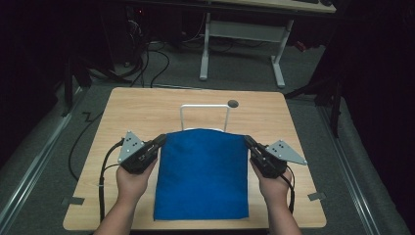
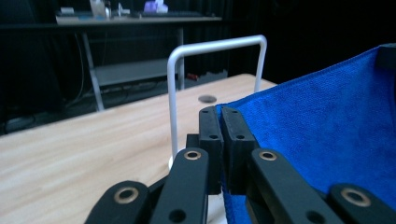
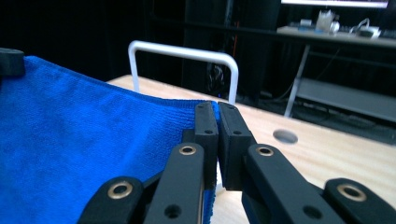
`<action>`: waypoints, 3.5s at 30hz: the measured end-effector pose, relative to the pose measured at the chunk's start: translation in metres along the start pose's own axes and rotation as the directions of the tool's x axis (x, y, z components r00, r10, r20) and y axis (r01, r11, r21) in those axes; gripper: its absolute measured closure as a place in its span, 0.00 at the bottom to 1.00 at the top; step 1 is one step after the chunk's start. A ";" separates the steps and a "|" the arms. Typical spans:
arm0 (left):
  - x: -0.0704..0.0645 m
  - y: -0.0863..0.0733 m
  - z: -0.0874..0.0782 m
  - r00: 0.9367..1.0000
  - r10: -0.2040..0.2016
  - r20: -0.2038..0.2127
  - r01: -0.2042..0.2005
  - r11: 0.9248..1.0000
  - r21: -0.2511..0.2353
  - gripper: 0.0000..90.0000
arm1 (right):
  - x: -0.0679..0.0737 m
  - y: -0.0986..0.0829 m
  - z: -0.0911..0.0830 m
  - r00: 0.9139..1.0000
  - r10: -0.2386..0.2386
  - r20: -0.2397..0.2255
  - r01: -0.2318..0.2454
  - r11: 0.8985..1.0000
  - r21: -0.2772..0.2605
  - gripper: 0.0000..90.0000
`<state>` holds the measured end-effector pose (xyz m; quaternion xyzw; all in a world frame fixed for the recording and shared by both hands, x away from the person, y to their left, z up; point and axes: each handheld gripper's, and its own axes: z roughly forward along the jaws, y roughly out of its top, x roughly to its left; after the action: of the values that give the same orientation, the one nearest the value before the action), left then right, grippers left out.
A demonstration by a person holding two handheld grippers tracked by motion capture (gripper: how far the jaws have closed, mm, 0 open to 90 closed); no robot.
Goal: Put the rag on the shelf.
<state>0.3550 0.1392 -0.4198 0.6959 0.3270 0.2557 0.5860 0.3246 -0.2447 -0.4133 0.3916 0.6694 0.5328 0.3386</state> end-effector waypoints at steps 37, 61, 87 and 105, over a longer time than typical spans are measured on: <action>0.020 0.086 -0.008 0.996 0.088 -0.029 -0.092 0.982 -0.164 0.98 | -0.007 0.090 -0.022 0.999 -0.034 -0.004 0.032 0.971 -0.237 0.98; 0.077 0.142 0.082 0.980 0.133 -0.145 -0.137 0.990 -0.018 0.99 | -0.071 0.140 0.069 0.994 0.052 0.092 -0.042 0.993 -0.115 0.98; 0.112 0.077 0.163 0.981 0.081 -0.175 -0.032 0.963 0.267 0.99 | -0.110 0.092 0.159 0.987 0.094 0.131 -0.111 0.986 0.126 0.98; 0.109 -0.019 0.166 0.991 -0.131 -0.036 0.135 0.915 0.380 0.98 | -0.093 -0.013 0.176 0.977 0.207 0.048 -0.212 0.933 0.292 0.98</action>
<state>0.5460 0.1158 -0.4716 0.7714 0.4197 0.1503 0.4540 0.5185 -0.2498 -0.4587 0.5114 0.6929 0.4567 0.2231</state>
